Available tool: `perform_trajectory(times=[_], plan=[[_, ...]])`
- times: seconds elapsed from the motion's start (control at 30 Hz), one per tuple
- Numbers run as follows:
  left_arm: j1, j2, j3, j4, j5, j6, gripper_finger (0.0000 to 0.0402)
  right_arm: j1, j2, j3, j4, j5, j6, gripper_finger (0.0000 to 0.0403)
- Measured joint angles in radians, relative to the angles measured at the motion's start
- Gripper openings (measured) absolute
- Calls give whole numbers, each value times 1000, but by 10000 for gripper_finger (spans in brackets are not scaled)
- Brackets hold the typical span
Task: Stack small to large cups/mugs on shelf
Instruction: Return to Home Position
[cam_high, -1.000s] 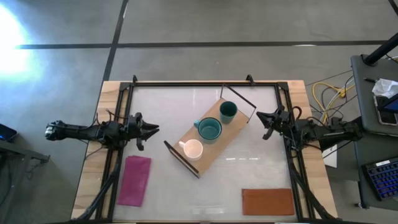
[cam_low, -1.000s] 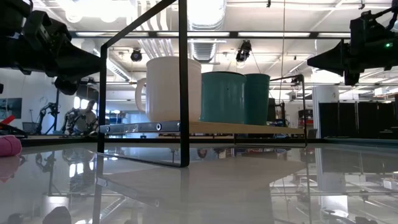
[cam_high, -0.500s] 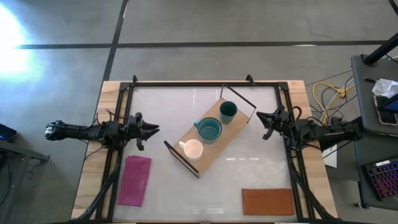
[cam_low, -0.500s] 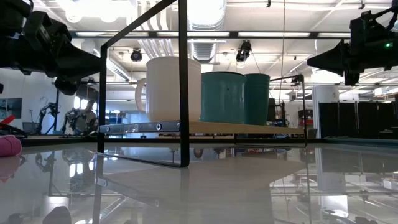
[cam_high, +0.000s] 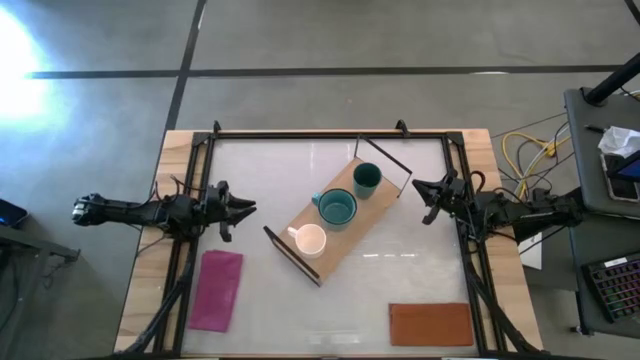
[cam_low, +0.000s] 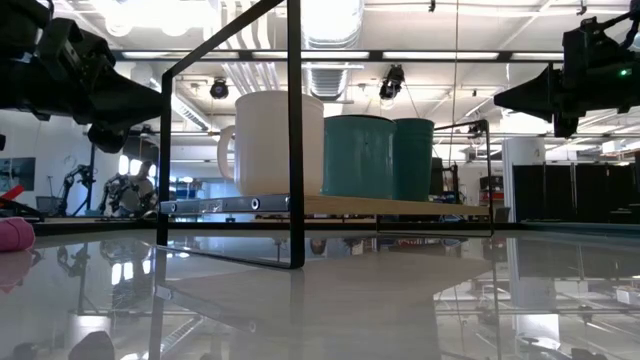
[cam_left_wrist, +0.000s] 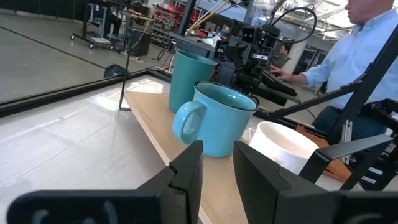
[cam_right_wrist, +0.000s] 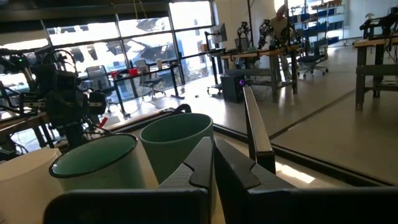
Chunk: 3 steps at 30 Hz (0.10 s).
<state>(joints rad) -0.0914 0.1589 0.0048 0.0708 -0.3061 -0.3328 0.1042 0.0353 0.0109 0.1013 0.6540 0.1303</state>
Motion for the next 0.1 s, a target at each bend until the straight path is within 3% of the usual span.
perform_trajectory(times=[0.1], plan=[[0,0,0,0,0,0,75,0,0,0,0,0,0,9]])
